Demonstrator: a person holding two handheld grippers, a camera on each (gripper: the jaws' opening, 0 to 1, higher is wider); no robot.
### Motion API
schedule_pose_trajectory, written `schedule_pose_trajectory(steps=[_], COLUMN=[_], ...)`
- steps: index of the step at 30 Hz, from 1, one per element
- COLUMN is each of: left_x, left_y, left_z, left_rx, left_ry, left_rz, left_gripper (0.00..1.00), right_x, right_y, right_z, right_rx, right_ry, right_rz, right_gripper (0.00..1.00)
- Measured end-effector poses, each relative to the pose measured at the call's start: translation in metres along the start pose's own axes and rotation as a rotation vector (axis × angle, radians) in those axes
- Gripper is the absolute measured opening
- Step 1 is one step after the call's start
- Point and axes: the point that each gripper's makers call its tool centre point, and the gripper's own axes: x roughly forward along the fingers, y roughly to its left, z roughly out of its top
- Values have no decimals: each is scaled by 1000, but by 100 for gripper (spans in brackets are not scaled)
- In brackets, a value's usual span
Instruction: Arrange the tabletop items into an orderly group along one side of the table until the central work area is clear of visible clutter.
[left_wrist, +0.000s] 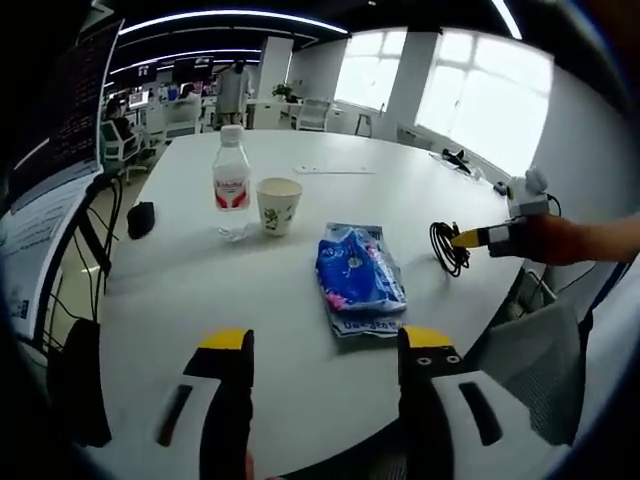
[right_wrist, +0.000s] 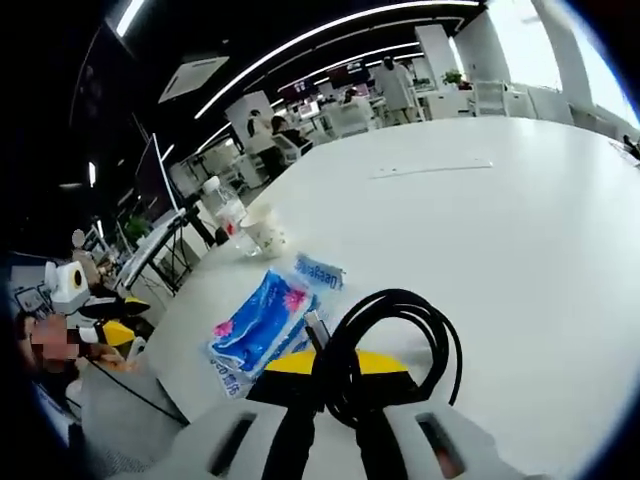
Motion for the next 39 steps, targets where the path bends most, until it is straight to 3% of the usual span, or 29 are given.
schedule_pose_trajectory(steps=[7, 17, 33, 39], left_x=[-2, -5, -13, -18], left_y=[-2, 1, 12, 16], left_z=[1, -1, 2, 4], left_rx=[1, 3, -23, -27], left_ry=[-1, 3, -6, -11], left_rz=[2, 16, 50, 68], left_gripper=[58, 58, 56, 56], right_x=[-5, 8, 72, 81], right_y=[-22, -51, -47, -49], right_z=[14, 31, 9, -2], right_rx=[16, 6, -31, -46], right_ry=[-18, -7, 169, 215], right_rz=[-40, -78, -24, -49], right_gripper=[9, 9, 9, 10])
